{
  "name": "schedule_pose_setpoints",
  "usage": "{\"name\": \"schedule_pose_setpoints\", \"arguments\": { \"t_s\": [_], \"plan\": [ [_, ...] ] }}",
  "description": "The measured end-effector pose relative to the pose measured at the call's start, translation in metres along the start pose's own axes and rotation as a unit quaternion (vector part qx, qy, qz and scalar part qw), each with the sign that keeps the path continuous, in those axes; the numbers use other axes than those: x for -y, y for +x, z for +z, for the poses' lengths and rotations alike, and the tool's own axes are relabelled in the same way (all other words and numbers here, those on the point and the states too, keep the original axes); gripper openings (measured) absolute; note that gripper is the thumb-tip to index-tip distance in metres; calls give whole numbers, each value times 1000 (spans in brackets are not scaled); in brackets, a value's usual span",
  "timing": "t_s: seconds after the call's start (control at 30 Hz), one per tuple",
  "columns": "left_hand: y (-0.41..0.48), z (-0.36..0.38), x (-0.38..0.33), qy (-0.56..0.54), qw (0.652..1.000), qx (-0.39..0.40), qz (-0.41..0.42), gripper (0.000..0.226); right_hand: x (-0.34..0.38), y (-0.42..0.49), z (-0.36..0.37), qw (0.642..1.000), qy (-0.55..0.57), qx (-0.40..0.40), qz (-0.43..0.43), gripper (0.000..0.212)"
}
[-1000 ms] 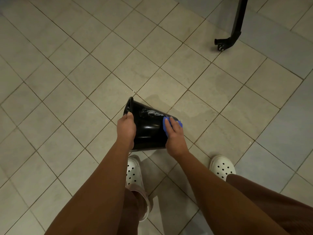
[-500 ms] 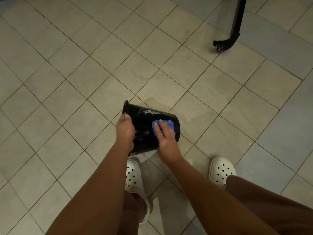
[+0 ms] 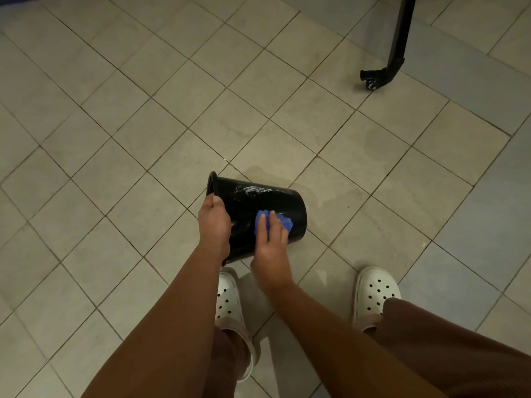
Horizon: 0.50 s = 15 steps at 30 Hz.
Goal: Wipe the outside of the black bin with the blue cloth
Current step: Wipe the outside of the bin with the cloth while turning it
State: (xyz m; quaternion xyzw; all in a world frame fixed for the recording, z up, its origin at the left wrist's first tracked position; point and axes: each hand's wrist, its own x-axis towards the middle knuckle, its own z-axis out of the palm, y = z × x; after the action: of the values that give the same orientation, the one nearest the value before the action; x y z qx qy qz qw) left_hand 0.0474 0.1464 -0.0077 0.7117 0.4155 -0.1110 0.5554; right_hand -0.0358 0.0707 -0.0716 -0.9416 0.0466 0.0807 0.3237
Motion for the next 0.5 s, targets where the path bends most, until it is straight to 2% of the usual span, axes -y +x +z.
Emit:
{"name": "schedule_pose_setpoints", "arguments": {
  "t_s": [0.07, 0.17, 0.3, 0.37, 0.43, 0.5],
  "plan": [
    [2, -1, 0, 3, 1000, 2, 5, 34, -20, 20, -12, 1000, -8, 20, 5, 81],
    [2, -3, 1, 3, 1000, 7, 0, 33, -46, 40, -27, 997, 16, 55, 61, 77],
    [8, -7, -4, 26, 999, 25, -26, 27, -49, 34, -29, 993, 31, 37, 107, 74],
    [12, -8, -6, 54, 998, 14, -23, 25, -44, 25, -25, 994, 45, 35, 90, 66],
    [12, -9, -5, 70, 997, -1, -25, 26, -47, 19, -24, 998, 34, 46, 33, 59],
    [12, -8, -3, 95, 995, -19, -13, 40, -56, 21, -22, 999, 5, 51, -13, 58]
  ]
}}
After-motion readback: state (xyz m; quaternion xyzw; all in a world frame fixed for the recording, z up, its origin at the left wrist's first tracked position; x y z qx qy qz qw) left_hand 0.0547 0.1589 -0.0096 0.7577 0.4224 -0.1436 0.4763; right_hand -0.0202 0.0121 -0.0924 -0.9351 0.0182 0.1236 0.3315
